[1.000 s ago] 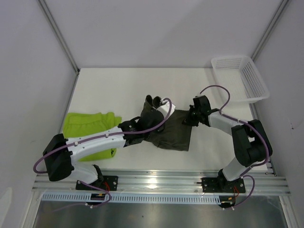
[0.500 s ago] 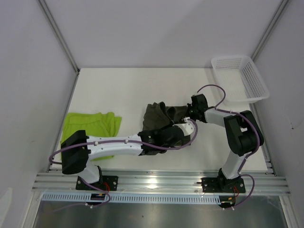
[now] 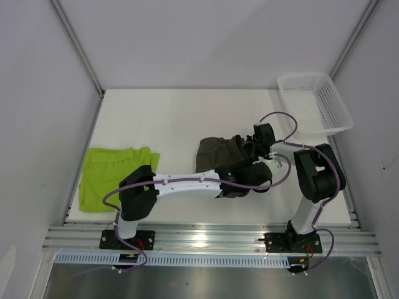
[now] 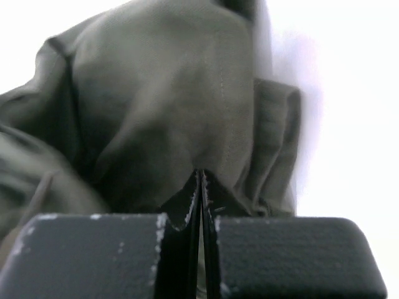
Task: Fold and stack the shorts
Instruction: Fold the shorts
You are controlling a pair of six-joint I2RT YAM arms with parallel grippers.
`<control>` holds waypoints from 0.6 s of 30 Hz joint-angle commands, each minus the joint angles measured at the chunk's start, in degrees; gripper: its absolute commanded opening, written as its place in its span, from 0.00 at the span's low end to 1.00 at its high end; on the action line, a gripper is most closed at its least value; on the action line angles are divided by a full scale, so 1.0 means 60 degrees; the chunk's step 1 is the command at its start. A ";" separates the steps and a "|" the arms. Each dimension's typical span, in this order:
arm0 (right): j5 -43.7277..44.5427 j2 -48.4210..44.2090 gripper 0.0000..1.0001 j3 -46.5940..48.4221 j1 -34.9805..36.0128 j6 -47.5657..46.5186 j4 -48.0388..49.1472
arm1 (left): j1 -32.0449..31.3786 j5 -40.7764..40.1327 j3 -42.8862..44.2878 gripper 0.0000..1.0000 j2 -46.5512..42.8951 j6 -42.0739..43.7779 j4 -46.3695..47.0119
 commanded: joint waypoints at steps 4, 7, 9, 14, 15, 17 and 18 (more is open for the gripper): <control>-0.0320 0.0166 0.00 -0.0211 -0.0095 -0.0104 -0.0294 | 0.0134 0.0884 0.0457 0.83 0.0017 -0.0771 -0.0506; -0.0379 0.0122 0.00 -0.0138 -0.0154 -0.0177 -0.0352 | 0.0310 0.1385 -0.0349 0.96 -0.1023 -0.0976 -0.0313; -0.0393 0.0107 0.00 -0.0108 -0.0169 -0.0221 -0.0367 | 0.0514 0.1473 -0.0845 0.99 -0.1507 -0.1166 -0.0372; -0.0334 0.0034 0.01 -0.0079 -0.0271 -0.0236 -0.0397 | 0.1451 0.1955 -0.1799 0.99 -0.3176 -0.1941 -0.0140; -0.0378 0.0005 0.04 -0.0079 -0.0315 -0.0265 -0.0382 | 0.1873 0.2247 -0.1974 0.99 -0.3498 -0.2016 0.0095; -0.0408 -0.0039 0.07 -0.0021 -0.0359 -0.0294 -0.0396 | 0.2315 0.3549 -0.2795 0.99 -0.4567 -0.2278 0.0985; -0.0408 -0.0054 0.08 0.0038 -0.0374 -0.0338 -0.0425 | 0.2694 0.4525 -0.3145 0.99 -0.5107 -0.2396 0.1252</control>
